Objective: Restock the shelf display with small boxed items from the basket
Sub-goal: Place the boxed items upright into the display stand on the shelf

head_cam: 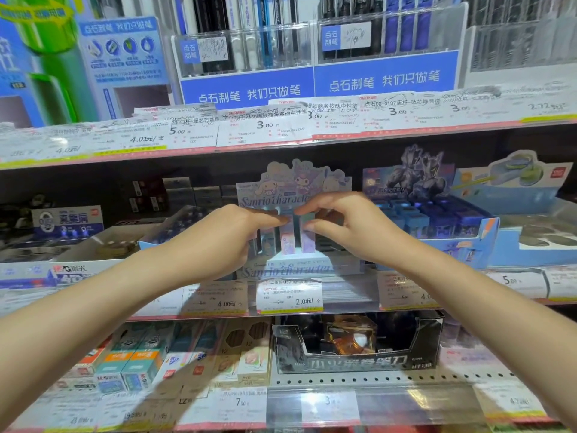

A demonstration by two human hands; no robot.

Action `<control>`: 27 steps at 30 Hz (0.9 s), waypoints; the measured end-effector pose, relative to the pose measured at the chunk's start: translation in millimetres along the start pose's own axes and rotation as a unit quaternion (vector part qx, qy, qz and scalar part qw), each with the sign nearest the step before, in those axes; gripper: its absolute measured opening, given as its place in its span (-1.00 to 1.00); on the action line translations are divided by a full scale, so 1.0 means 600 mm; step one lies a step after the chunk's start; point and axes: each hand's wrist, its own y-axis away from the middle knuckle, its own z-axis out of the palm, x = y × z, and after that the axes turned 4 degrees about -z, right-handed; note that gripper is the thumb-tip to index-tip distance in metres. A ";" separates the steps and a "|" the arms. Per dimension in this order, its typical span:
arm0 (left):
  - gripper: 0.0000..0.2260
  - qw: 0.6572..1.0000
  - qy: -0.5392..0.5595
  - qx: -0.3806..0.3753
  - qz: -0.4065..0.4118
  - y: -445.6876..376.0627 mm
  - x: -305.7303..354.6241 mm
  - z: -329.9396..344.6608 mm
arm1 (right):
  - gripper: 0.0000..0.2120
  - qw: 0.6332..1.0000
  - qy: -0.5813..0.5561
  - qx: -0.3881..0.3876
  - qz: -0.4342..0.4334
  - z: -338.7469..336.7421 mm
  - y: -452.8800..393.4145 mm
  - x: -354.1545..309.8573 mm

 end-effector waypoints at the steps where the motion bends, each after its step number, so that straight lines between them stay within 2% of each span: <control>1: -0.33 1.000 -0.004 -0.002 0.000 0.000 0.001 -0.002 | -0.83 1.000 0.006 0.006 -0.005 0.002 0.002 0.001; 7: -0.33 0.999 -0.020 -0.031 -0.016 0.004 0.023 -0.016 | -0.83 1.000 -0.012 0.008 0.014 0.006 0.003 -0.009; 10: -0.35 0.999 0.017 -0.031 -0.025 0.003 0.017 -0.017 | -0.84 1.000 0.012 -0.008 0.025 0.000 -0.008 -0.018; 13: -0.46 0.997 0.051 0.043 -0.023 0.001 0.016 -0.018 | -0.81 0.999 0.016 -0.035 0.037 -0.008 -0.016 -0.024; 16: -0.64 0.985 0.123 0.121 0.016 0.009 0.030 -0.023 | -0.77 0.999 0.016 -0.004 0.036 -0.009 -0.015 -0.029; 19: -0.81 0.951 0.300 0.075 -0.001 0.016 0.053 -0.026 | -0.72 0.996 -0.059 0.068 0.023 -0.007 -0.008 -0.051; 22: -0.72 0.870 0.483 -0.005 -0.093 0.018 0.070 -0.021 | -0.85 0.985 -0.140 0.098 -0.014 -0.002 0.002 -0.083; 24: -0.62 0.861 0.492 -0.036 -0.125 0.019 0.075 -0.014 | -0.96 0.979 -0.172 0.107 -0.020 0.002 0.007 -0.101; 27: -0.57 0.870 0.476 -0.037 -0.126 0.018 0.081 -0.013 | -0.87 0.977 -0.200 0.077 0.015 0.010 0.005 -0.112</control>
